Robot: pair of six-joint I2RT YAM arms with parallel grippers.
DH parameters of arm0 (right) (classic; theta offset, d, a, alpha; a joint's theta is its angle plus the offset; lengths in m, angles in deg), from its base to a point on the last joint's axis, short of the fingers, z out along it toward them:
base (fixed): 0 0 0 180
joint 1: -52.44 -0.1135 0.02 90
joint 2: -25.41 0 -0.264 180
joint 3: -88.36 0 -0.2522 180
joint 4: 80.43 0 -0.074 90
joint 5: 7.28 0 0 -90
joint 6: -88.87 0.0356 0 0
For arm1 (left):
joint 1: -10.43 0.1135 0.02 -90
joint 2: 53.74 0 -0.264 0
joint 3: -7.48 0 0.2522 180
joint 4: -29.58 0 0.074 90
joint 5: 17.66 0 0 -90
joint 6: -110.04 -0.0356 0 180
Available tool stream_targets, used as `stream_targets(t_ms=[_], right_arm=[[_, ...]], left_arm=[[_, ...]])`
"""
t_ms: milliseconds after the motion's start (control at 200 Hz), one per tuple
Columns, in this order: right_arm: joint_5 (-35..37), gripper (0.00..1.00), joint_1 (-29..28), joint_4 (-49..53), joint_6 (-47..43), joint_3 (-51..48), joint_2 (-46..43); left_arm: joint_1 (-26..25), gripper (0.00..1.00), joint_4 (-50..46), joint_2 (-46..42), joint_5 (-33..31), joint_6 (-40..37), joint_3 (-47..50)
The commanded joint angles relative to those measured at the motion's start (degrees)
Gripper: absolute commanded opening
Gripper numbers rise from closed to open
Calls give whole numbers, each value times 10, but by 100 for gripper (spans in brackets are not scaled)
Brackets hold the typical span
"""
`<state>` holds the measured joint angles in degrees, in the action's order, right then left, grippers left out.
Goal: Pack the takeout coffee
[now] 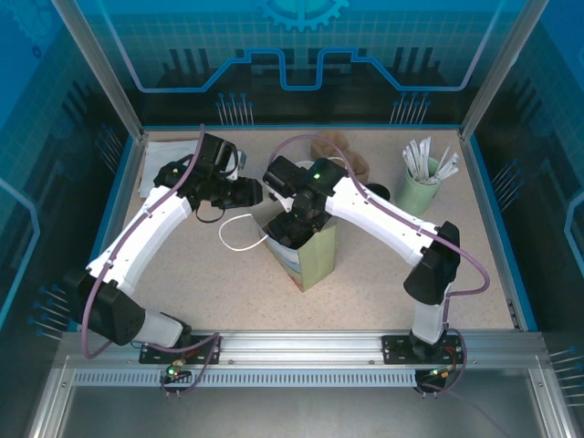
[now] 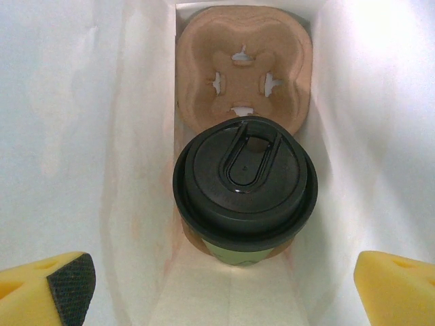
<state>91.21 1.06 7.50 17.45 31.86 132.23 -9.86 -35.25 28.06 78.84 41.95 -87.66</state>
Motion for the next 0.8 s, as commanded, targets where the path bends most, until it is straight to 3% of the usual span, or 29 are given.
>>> stream_targets(t_ms=[0, 795], right_arm=[[-9, 100, 5, 14, 2, 2, -19], [3, 100, 3, 10, -2, 1, -32]], left_arm=[[-2, 52, -5, -5, 2, -16, -23], [-2, 62, -11, -14, -2, -18, -32]])
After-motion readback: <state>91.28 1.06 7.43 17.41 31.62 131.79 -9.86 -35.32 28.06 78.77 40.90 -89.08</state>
